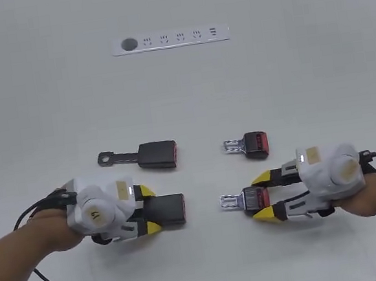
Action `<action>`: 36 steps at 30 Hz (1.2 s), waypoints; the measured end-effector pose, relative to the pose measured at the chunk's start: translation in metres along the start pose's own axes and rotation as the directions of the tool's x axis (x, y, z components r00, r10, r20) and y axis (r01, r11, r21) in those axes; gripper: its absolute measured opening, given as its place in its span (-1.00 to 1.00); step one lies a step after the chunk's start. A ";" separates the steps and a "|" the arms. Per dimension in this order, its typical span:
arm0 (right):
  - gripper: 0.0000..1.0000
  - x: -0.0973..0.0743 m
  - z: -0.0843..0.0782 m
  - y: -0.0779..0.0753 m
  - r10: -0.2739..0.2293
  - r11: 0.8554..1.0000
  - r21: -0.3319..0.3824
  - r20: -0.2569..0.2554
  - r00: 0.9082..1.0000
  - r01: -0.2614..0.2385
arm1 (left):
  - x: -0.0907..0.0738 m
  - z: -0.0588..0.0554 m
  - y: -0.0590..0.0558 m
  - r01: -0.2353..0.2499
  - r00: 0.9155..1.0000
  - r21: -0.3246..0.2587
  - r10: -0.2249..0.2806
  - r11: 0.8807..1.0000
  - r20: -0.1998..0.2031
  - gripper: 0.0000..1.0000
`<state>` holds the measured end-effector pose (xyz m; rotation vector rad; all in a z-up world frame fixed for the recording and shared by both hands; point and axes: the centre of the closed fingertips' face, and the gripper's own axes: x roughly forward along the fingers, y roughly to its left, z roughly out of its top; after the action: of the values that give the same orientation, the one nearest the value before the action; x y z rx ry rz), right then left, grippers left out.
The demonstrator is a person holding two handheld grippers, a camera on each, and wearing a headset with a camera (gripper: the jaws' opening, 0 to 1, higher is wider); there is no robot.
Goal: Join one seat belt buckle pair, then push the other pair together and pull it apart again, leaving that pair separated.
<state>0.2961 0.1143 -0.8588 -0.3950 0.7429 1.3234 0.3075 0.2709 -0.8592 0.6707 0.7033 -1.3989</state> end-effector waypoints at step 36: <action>-0.31 0.058 0.057 0.014 0.057 0.996 -0.076 0.058 0.997 -0.053 | -0.001 -0.001 -0.001 -0.022 1.000 -0.017 0.022 1.000 0.004 -0.32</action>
<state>0.3015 0.1966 -0.8553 -0.3953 0.6594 1.4119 0.3069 0.2723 -0.8593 0.6606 0.7018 -1.3727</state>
